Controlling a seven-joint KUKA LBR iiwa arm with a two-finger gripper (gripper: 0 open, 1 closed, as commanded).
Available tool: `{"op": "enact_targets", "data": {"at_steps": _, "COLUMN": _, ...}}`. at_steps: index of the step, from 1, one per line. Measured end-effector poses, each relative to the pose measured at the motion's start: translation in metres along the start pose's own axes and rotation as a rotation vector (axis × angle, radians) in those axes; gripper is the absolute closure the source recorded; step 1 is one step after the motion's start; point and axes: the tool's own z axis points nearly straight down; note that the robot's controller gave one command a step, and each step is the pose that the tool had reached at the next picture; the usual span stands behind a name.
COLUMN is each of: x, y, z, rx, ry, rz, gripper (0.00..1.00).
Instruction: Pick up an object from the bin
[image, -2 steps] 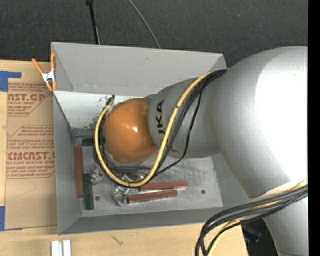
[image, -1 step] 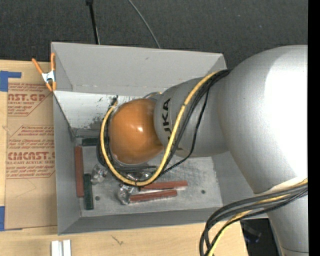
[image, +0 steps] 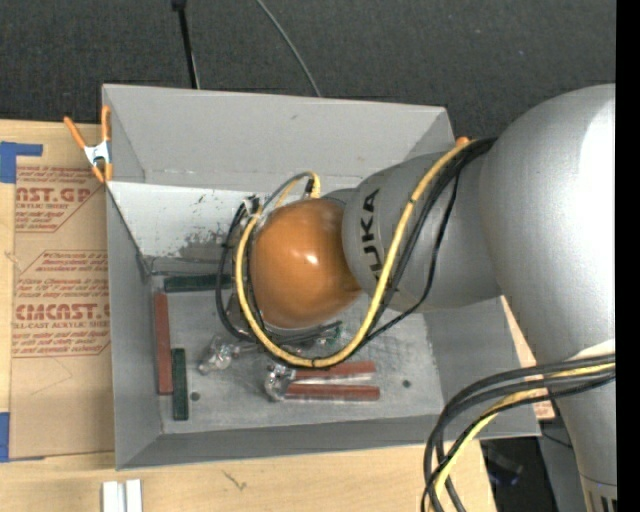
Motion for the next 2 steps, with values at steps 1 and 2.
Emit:
{"op": "enact_targets", "data": {"at_steps": 1, "x": 0.043, "y": -0.003, "z": -0.001, "rx": 0.004, "ry": -0.005, "rz": 0.139, "gripper": 0.0}}
{"op": "enact_targets", "data": {"at_steps": 2, "x": 0.053, "y": -0.016, "z": -0.001, "rx": -0.002, "ry": 0.005, "rz": 0.048, "gripper": 0.0}}
